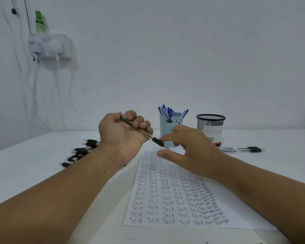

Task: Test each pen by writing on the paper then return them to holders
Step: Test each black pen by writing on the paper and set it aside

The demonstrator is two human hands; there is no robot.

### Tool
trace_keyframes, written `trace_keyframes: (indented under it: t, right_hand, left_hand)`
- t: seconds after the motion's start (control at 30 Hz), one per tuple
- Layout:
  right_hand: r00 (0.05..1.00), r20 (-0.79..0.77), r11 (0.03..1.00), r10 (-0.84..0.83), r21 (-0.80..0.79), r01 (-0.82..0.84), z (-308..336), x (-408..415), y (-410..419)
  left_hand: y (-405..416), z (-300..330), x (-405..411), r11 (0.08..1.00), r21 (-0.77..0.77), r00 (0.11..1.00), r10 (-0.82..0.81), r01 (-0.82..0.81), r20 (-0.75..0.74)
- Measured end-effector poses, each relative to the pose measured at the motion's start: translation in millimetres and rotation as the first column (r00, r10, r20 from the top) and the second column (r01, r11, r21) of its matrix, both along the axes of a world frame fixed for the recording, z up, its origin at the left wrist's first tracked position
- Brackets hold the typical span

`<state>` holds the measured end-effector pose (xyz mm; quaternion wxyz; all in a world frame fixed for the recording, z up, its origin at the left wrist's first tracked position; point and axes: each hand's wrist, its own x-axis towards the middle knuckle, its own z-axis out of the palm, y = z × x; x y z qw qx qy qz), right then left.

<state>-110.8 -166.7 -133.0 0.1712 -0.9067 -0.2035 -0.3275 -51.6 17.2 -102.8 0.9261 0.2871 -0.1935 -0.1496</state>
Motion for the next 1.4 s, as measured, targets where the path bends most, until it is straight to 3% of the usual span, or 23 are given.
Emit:
trace_keyframes:
  t: [0.17, 0.27, 0.33, 0.43, 0.5, 0.57, 0.67, 0.83, 1.4]
  right_hand:
    - [0.997, 0.021, 0.996, -0.073, -0.039, 0.074, 1.2, 3.1, -5.0]
    - [0.987, -0.094, 0.992, -0.128, 0.006, 0.129, 2.7, 6.5, -18.7]
    - [0.968, -0.137, 0.976, -0.211, 0.031, 0.217, 2.8, 11.3, -31.9]
    - [0.935, -0.170, 0.922, -0.312, 0.181, 0.341, 0.9, 18.9, -51.9]
    - [0.931, -0.240, 0.855, -0.275, 0.382, 0.351, 0.0, 22.0, -58.8]
    - [0.938, -0.322, 0.736, -0.131, 0.602, 0.309, -2.7, 25.7, -61.7]
    - [0.933, -0.360, 0.643, -0.024, 0.709, 0.290, -7.7, 32.0, -64.7]
    - [0.914, -0.399, 0.656, -0.073, 0.671, 0.346, -12.3, 42.9, -69.8]
    - [0.880, -0.443, 0.751, -0.172, 0.519, 0.408, -16.5, 52.0, -72.6]
  left_hand:
    - [-11.7, -4.8, -11.2, 0.992, 0.086, 0.994, -0.093, 0.087, 0.062]
    - [-13.9, -8.8, -4.6, 0.925, 0.376, 0.981, -0.016, -0.060, 0.194]
    - [-14.6, -14.1, 1.0, 0.705, 0.620, 0.902, 0.065, -0.344, 0.427]
    - [-13.9, -21.0, 5.5, 0.365, 0.741, 0.769, -0.098, -0.563, 0.632]
    - [-10.7, -23.6, 6.4, 0.196, 0.754, 0.713, -0.246, -0.627, 0.657]
    - [-7.9, -25.4, 7.3, 0.034, 0.726, 0.659, -0.393, -0.687, 0.642]
    - [-5.0, -24.3, 8.0, -0.139, 0.702, 0.662, -0.498, -0.698, 0.560]
    - [-5.2, -22.3, 13.2, -0.196, 0.672, 0.650, -0.544, -0.714, 0.531]
    - [-4.1, -25.6, 21.7, -0.166, 0.673, 0.631, -0.556, -0.721, 0.540]
